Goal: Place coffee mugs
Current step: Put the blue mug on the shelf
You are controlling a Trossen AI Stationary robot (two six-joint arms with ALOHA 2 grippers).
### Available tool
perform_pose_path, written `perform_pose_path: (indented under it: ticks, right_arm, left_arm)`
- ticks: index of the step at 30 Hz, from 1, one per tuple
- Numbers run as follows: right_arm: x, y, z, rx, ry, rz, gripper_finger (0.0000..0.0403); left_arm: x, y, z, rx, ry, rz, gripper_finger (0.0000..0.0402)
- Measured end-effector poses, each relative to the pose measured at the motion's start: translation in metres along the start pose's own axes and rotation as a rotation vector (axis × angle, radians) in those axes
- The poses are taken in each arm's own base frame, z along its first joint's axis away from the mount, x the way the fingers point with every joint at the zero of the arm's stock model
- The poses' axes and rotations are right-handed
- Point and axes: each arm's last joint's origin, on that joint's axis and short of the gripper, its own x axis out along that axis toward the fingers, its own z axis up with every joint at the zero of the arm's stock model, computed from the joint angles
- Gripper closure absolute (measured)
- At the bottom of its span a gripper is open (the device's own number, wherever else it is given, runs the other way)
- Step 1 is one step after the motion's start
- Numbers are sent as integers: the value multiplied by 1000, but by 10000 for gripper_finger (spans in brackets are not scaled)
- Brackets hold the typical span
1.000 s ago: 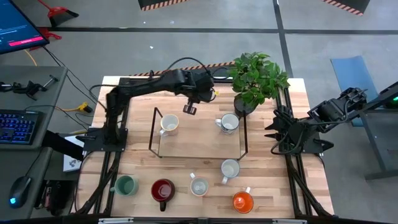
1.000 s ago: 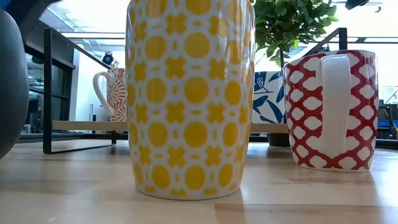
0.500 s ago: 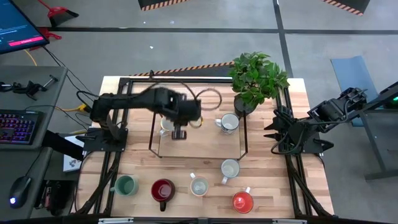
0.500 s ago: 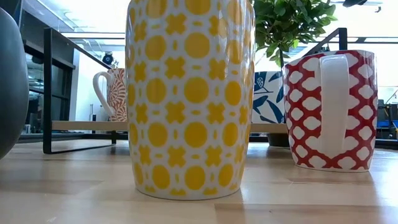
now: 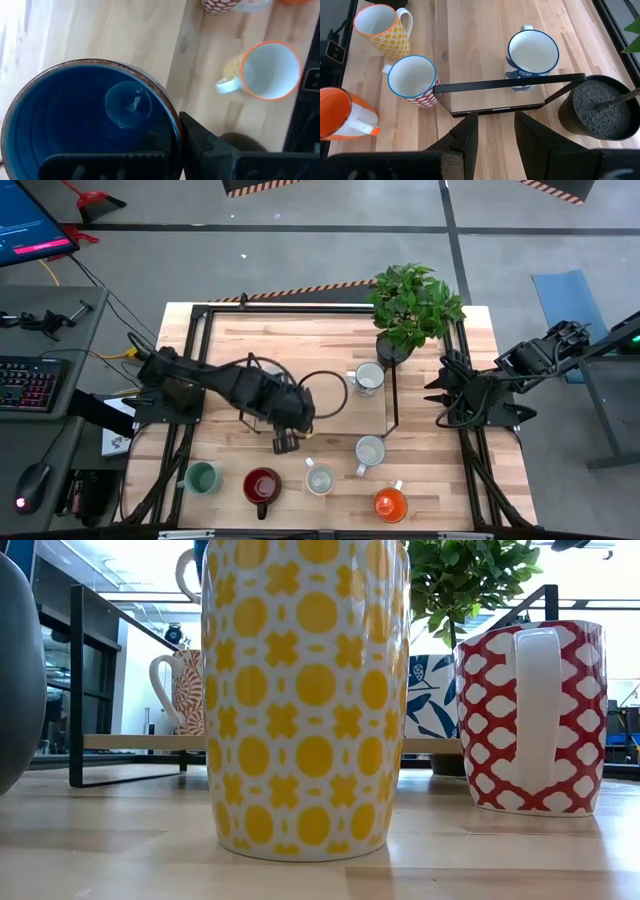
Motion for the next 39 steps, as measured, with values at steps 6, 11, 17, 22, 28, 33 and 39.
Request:
perform_pose_path:
  ticks: [6,11,17,22,28,33,39]
  right_arm:
    - [0,1,2,8,-17,10,297]
    - [0,1,2,11,-22,12,297]
    - [0,2,2,10,-20,12,297]
    - [3,4,4,-20,-15,11,297]
    - [7,7,6,-36,-3,6,297]
    - [12,10,7,-42,14,1,297]
    - [17,15,9,-54,37,-5,297]
  left_arm:
    - [5,-18,-11,-36,2,-2,398]
    - [23,-30,-16,-13,-11,-4,398]
    - [46,-32,-28,-33,51,49,398]
    - [67,-31,-37,-24,95,81,398]
    - [72,-31,-39,-9,109,73,398]
    - [72,-31,-39,2,110,80,398]
    - [72,-30,-39,11,96,112,398]
